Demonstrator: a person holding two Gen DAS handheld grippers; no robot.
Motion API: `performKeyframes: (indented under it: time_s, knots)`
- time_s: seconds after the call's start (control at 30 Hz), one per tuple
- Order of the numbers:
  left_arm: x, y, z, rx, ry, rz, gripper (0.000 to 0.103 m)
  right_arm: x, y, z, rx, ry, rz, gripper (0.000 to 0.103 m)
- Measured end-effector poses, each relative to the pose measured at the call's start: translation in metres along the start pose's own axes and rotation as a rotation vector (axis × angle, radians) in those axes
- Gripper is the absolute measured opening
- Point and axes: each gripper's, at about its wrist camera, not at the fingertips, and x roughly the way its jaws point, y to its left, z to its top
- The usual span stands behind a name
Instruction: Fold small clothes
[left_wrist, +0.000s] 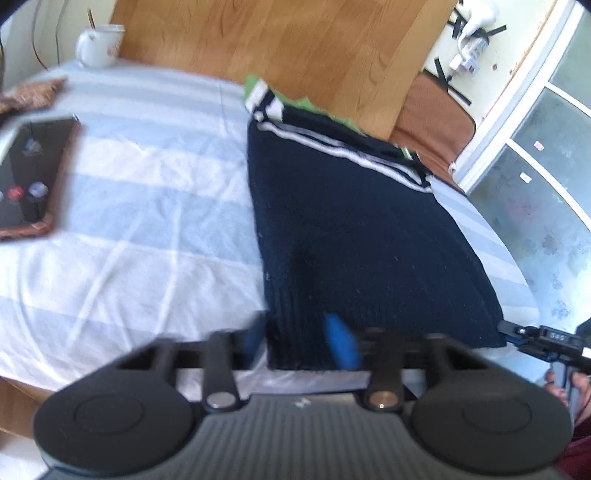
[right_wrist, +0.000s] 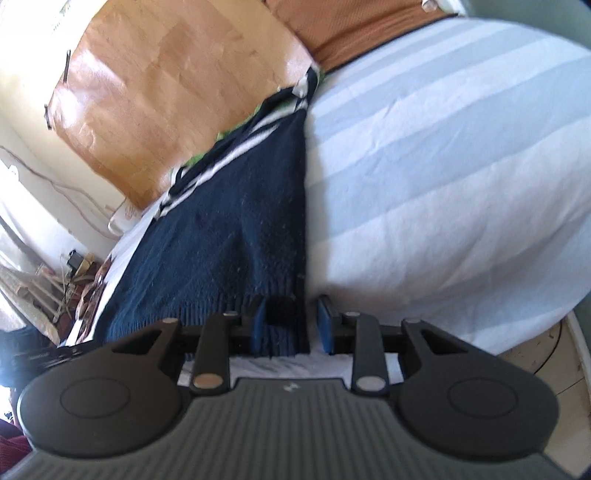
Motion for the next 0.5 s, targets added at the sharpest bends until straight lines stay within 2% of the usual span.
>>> performKeyframes:
  time_s: [0.03, 0.13, 0.2, 0.33, 0.5]
  knots:
    - [0.002, -0.003, 0.001, 0.008, 0.003, 0.01, 0.01, 0.002, 0.001, -0.001, -0.004, 0.028, 0.017, 0.01]
    - [-0.005, -0.006, 0.007, 0.016, -0.004, -0.024, 0.008, -0.006, 0.015, 0.002, -0.055, 0.051, 0.087, 0.01]
    - [-0.014, 0.0, 0.016, -0.03, -0.023, -0.081, 0.008, -0.019, 0.024, 0.014, -0.067, 0.017, 0.141, 0.01]
    - [-0.021, 0.015, 0.05, -0.133, -0.081, -0.161, 0.008, -0.024, 0.032, 0.062, -0.032, -0.091, 0.2, 0.01]
    - [0.011, 0.03, 0.117, -0.232, -0.143, -0.179, 0.008, 0.018, 0.028, 0.136, 0.035, -0.164, 0.18, 0.01]
